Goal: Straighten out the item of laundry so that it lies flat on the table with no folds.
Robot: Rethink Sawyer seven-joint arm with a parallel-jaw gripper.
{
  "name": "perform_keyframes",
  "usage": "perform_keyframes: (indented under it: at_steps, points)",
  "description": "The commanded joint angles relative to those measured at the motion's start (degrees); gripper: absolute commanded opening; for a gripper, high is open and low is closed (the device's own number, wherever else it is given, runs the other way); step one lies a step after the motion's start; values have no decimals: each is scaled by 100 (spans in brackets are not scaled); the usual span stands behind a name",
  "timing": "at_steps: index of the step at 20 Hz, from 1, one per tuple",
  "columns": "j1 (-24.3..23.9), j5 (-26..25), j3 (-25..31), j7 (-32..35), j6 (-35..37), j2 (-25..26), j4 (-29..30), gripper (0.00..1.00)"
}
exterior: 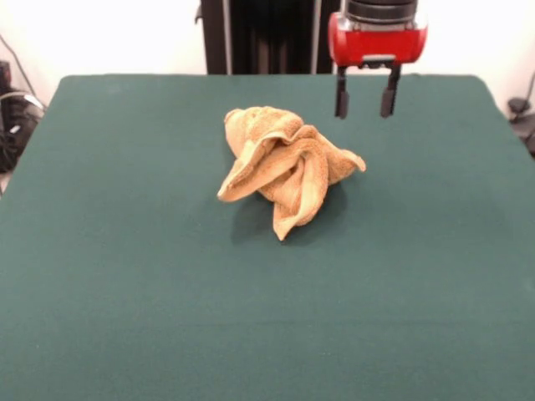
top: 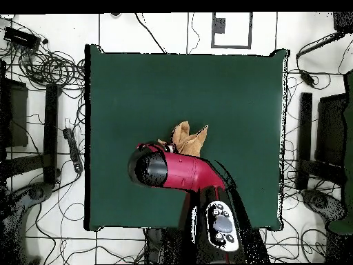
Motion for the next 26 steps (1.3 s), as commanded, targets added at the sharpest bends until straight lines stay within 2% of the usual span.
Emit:
perform_keyframes:
  at_steps: [1,2,3,14,26]
  points:
    - [-41,11,126,757,706,-2,-32,100]
    - [-431,301,658,821,268,-209,395,100]
    - [-234,325,424,1062,228,-177,386,100]
    - [-186,170,430,1223,-475,54,557,100]
    - [-240,173,522,1094,-334,60,602,100]
